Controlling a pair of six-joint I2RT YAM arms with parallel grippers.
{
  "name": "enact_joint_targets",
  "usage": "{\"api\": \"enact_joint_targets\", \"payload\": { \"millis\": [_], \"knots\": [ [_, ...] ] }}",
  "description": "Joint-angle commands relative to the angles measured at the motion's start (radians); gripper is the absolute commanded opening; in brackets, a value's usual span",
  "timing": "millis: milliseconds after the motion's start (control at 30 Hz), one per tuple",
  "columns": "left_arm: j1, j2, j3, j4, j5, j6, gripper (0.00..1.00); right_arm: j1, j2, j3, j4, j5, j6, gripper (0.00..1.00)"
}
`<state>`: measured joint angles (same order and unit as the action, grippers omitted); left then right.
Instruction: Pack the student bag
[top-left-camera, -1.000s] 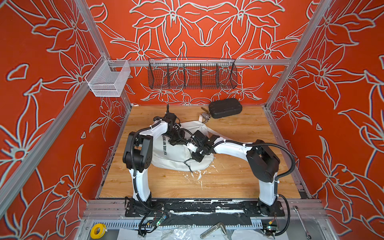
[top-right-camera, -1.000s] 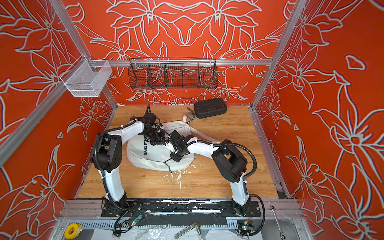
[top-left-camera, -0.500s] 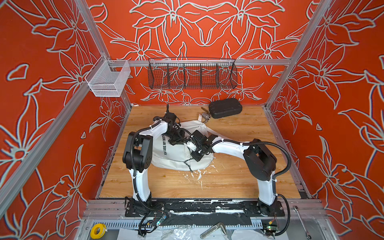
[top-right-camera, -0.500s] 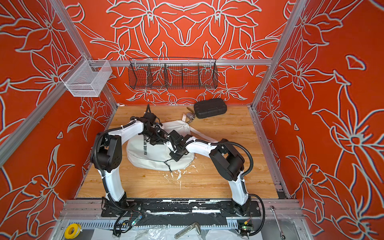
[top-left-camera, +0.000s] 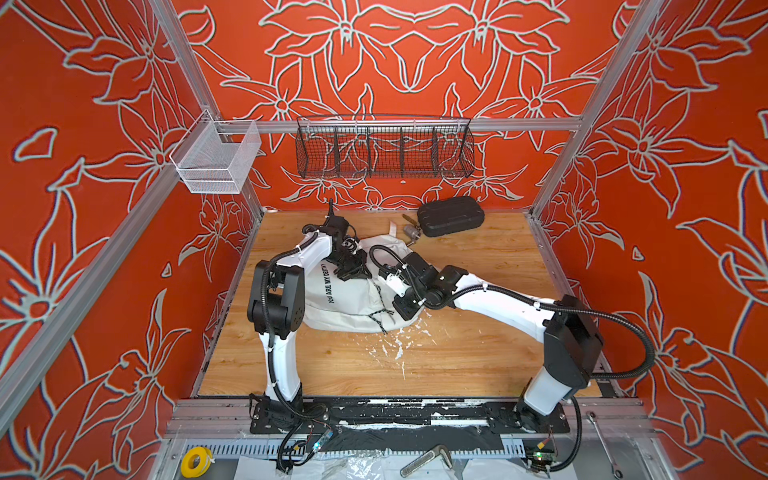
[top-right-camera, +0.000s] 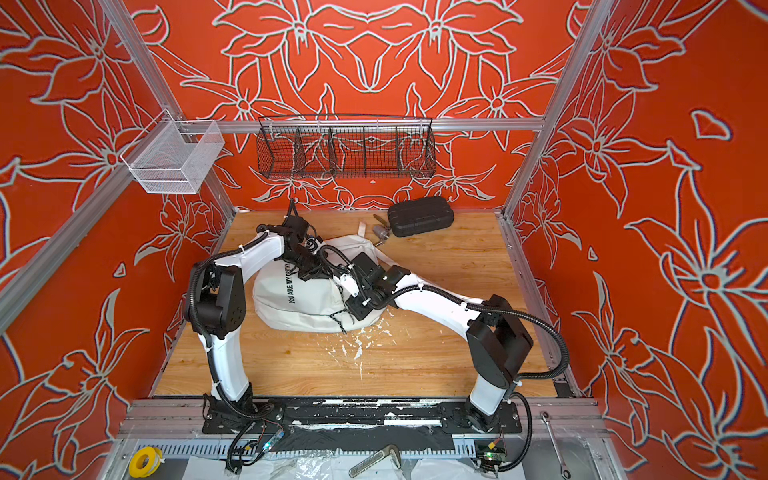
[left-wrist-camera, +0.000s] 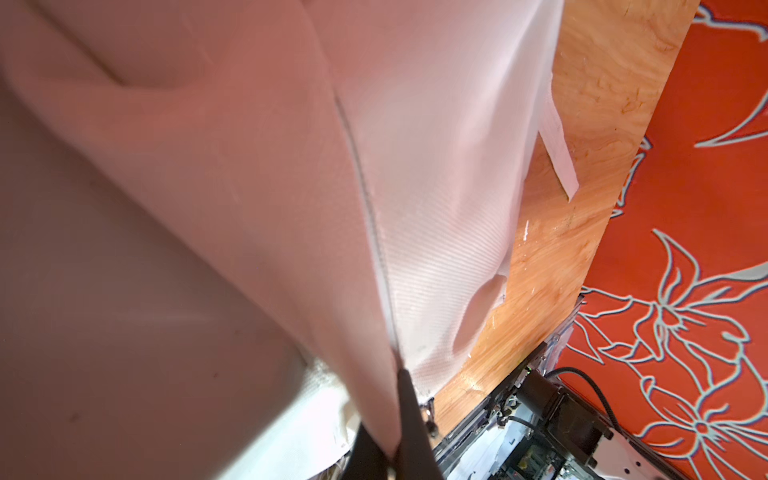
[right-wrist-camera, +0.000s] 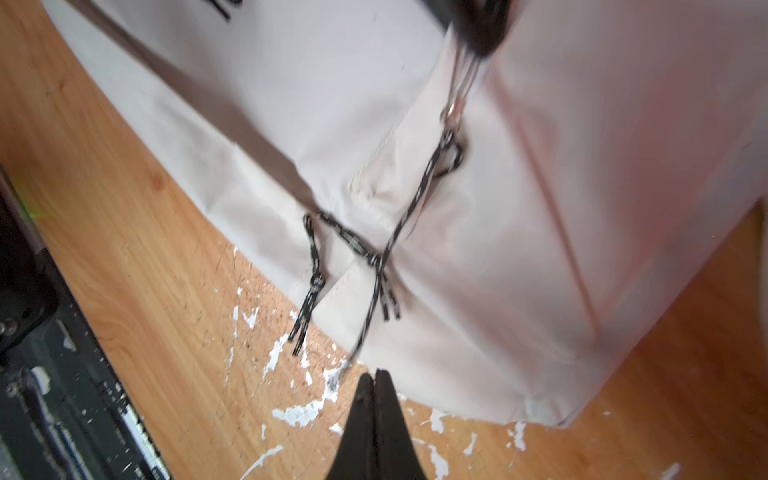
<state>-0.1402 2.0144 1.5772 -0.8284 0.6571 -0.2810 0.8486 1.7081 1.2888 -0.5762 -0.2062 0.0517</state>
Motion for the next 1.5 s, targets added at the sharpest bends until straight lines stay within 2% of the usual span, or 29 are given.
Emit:
{"api": "enact_joint_targets", "payload": {
  "millis": [0, 67, 133, 267, 400, 500, 567, 700, 800, 967, 1167, 1467],
  "knots": [
    [0.043, 0.012, 0.061, 0.030, 0.026, 0.015, 0.00, 0.021, 0.056, -0.051, -0.084, -0.097, 0.127, 0.00],
    [0.058, 0.020, 0.096, -0.006, 0.022, 0.037, 0.00, 0.023, 0.071, -0.072, -0.083, -0.101, 0.168, 0.00],
    [0.066, 0.025, 0.118, -0.036, 0.045, 0.059, 0.00, 0.023, 0.068, -0.067, -0.099, -0.045, 0.178, 0.00],
    [0.033, 0.031, 0.110, -0.084, 0.083, 0.117, 0.00, 0.023, -0.001, -0.081, 0.091, 0.069, 0.037, 0.00],
    [0.014, 0.012, 0.049, -0.073, 0.092, 0.124, 0.00, 0.020, -0.002, -0.111, 0.351, 0.133, -0.207, 0.26],
    [0.009, -0.015, 0.017, -0.054, 0.098, 0.115, 0.00, -0.009, 0.042, -0.115, 0.511, 0.081, -0.356, 0.38],
    [0.006, -0.026, 0.012, -0.055, 0.097, 0.118, 0.00, -0.036, 0.092, -0.082, 0.547, 0.029, -0.414, 0.42],
    [0.002, -0.041, 0.015, -0.065, 0.090, 0.124, 0.00, -0.106, 0.178, 0.014, 0.515, -0.084, -0.448, 0.42],
    [0.001, -0.049, 0.007, -0.061, 0.092, 0.123, 0.00, -0.126, 0.204, 0.033, 0.503, -0.165, -0.519, 0.40],
    [-0.006, -0.047, 0.008, -0.060, 0.093, 0.122, 0.00, -0.143, 0.234, 0.066, 0.467, -0.176, -0.552, 0.39],
    [-0.018, -0.034, 0.017, -0.058, 0.095, 0.115, 0.00, -0.147, 0.213, 0.031, 0.509, -0.290, -0.592, 0.34],
    [-0.022, -0.034, 0.021, -0.063, 0.086, 0.112, 0.00, -0.148, 0.210, 0.028, 0.486, -0.302, -0.565, 0.30]
  ]
}}
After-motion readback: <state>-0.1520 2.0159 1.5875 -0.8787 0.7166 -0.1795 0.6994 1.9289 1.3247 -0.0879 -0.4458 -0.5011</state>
